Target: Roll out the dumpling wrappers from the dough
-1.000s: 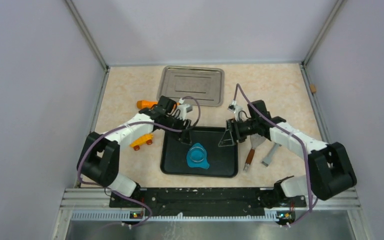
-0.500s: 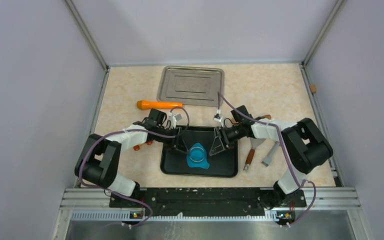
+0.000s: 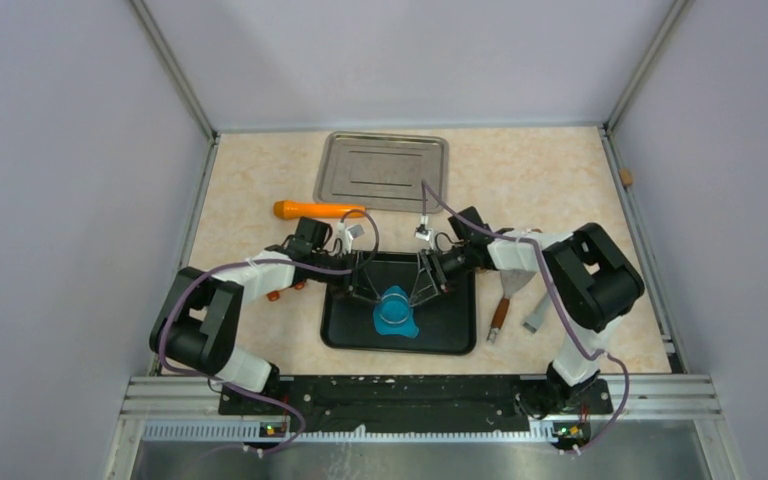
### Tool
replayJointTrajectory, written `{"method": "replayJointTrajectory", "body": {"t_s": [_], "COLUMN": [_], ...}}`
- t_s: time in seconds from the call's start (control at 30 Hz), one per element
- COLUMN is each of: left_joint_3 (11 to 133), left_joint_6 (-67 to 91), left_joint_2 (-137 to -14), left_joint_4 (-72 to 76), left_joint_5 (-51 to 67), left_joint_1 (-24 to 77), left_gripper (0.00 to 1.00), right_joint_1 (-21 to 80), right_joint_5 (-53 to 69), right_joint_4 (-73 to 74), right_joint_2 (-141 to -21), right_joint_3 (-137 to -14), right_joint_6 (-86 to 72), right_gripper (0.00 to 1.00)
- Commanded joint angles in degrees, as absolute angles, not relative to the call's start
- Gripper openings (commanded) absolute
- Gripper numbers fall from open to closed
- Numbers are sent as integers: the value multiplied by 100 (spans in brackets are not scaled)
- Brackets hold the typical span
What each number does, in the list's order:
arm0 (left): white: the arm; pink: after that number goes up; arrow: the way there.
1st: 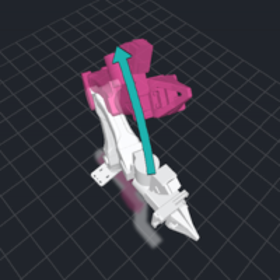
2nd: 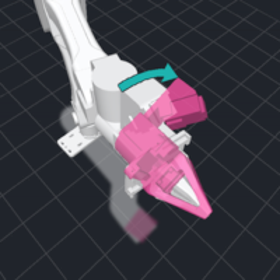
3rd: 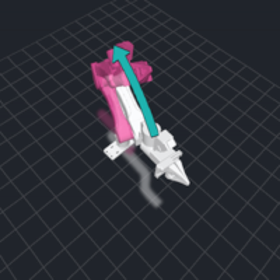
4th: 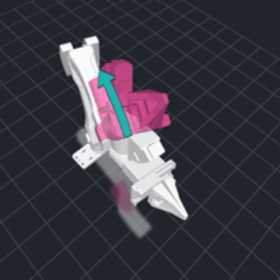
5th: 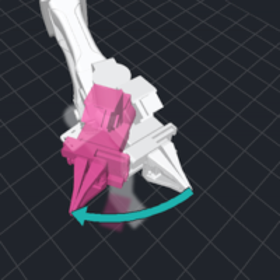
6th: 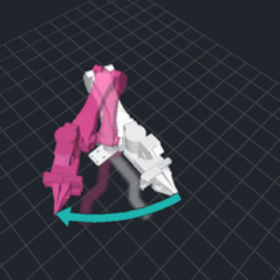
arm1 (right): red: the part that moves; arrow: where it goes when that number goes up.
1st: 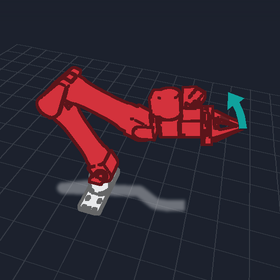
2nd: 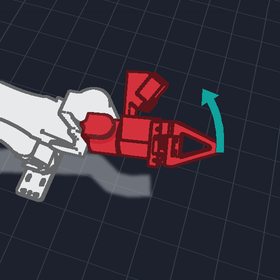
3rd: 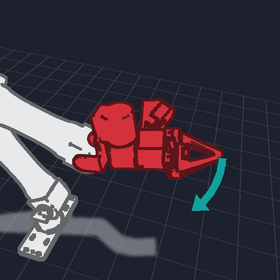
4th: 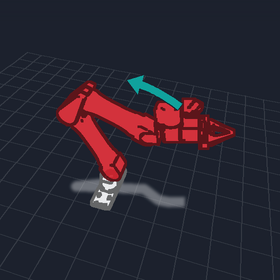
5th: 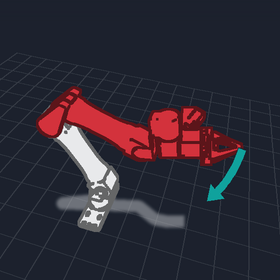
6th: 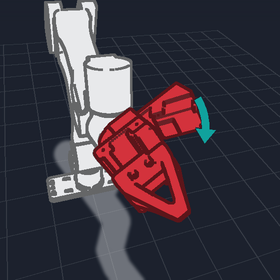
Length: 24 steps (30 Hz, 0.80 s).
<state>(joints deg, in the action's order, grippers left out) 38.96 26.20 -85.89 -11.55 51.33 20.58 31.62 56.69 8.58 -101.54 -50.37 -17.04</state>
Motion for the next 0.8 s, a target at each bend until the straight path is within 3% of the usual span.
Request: {"method": "replayJointTrajectory", "body": {"t_s": [0.0, 0.77], "left_joint_3": [3936, 3997], "left_joint_6": [2425, 2163], "left_joint_2": [-8661, -8848], "left_joint_4": [-1139, -1332], "left_joint_5": [5116, 4820], "left_joint_1": [2066, 2338], "left_gripper": [25, 18], "right_joint_1": [3302, 3426], "right_joint_5": [5675, 5582], "right_joint_4": [805, 900], "right_joint_2": [-10319, -10581], "right_joint_3": [-5310, -5420], "right_joint_6": [-1558, -1431], "right_gripper": [42, 31]}}
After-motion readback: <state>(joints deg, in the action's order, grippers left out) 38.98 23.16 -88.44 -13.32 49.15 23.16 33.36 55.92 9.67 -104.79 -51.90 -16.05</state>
